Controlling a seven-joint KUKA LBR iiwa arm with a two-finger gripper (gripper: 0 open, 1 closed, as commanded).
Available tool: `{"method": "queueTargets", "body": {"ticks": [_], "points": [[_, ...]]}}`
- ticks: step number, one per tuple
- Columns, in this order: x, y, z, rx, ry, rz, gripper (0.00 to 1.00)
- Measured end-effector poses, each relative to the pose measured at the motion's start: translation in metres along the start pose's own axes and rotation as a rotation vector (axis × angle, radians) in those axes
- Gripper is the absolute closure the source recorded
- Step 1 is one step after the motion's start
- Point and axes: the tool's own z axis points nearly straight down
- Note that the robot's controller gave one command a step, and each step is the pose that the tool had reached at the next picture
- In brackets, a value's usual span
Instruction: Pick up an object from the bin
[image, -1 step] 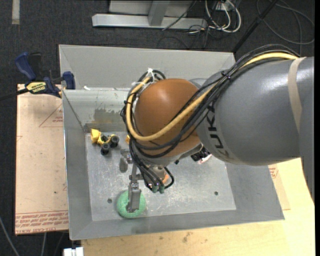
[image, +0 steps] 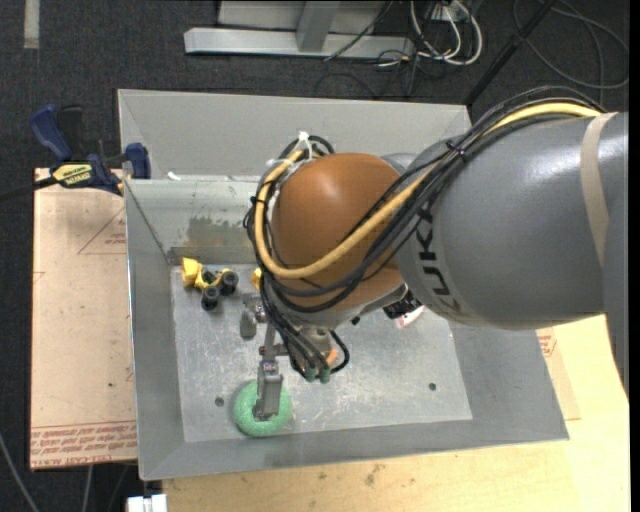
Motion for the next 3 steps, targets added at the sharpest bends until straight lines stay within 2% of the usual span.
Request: {"method": "queueTargets", "body": {"ticks": [1,2,3], "points": [[-0.003,-0.021,0.067,-0.001,-0.003,-0.109,0.0],[0.001,-0.045,0.07,0.0,0.002,-0.167,0.0],[0.0,-0.045,0.068,0.0,-0.001,-0.083,0.0]]}}
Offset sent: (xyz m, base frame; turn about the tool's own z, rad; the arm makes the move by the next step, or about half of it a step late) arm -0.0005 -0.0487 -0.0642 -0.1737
